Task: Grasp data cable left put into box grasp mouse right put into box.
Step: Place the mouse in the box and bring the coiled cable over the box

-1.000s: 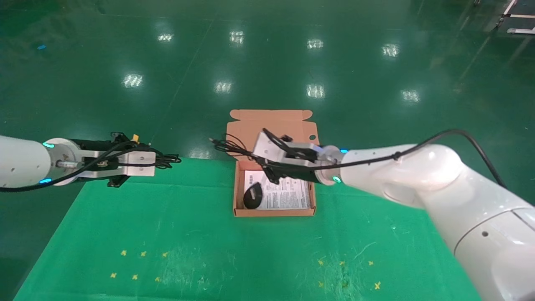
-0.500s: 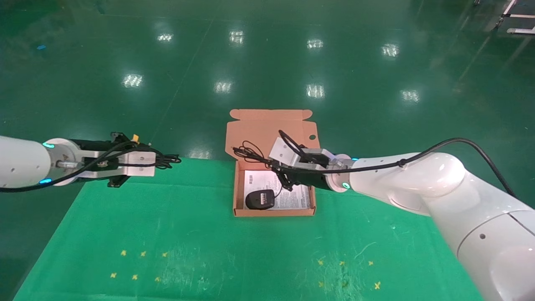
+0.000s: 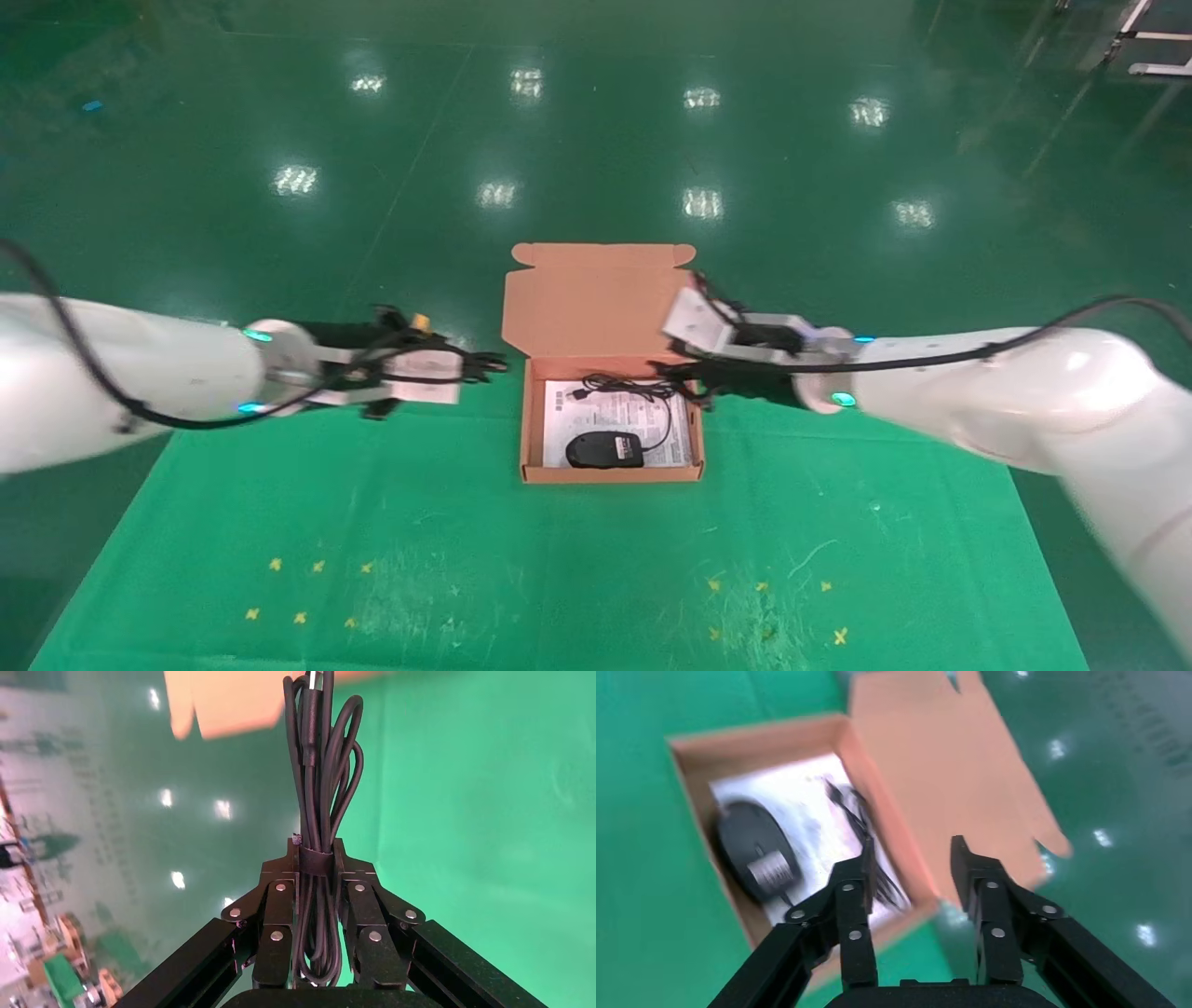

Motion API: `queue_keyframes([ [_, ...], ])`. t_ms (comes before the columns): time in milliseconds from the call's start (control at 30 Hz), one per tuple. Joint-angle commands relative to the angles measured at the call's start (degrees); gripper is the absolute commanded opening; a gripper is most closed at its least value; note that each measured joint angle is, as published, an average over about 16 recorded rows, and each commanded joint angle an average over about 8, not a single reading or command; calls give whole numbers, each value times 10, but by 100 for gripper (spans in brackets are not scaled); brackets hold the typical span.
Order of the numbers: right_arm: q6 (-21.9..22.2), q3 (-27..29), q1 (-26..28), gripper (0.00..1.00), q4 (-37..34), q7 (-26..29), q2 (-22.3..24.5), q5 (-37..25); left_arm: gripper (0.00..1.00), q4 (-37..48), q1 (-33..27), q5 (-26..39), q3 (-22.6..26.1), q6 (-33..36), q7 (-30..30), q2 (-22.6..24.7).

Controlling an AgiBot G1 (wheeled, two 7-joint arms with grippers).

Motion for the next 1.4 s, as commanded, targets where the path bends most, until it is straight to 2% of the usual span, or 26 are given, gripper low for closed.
queue_keyframes([
  [33, -3, 2, 2, 100, 7, -2, 13, 1, 0, 14, 3, -1, 2, -14, 7, 14],
  [267, -3, 1, 15, 100, 69, 16, 97, -14, 0, 110, 13, -14, 7, -92, 51, 97],
  [533, 5, -9, 20, 100, 183, 73, 207, -45, 0, 233, 17, -55, 15, -171, 128, 186],
  [767, 20, -19, 15, 100, 298, 141, 290, -76, 0, 253, 27, -124, 46, -213, 185, 207],
  [1033, 33, -32, 14, 100, 391, 223, 350, -119, 0, 248, 24, -190, 106, -243, 204, 210],
  [1067, 34, -33, 14, 100, 399, 232, 355, -123, 6, 248, 23, -196, 112, -244, 205, 210],
  [1300, 43, -38, 13, 100, 435, 264, 374, -143, 94, 252, 16, -229, 141, -248, 202, 212],
  [1333, 43, -39, 13, 100, 437, 265, 375, -144, 100, 253, 15, -230, 143, -248, 201, 212],
  [1400, 44, -39, 13, 100, 438, 266, 376, -145, 100, 253, 14, -232, 144, -248, 201, 212],
])
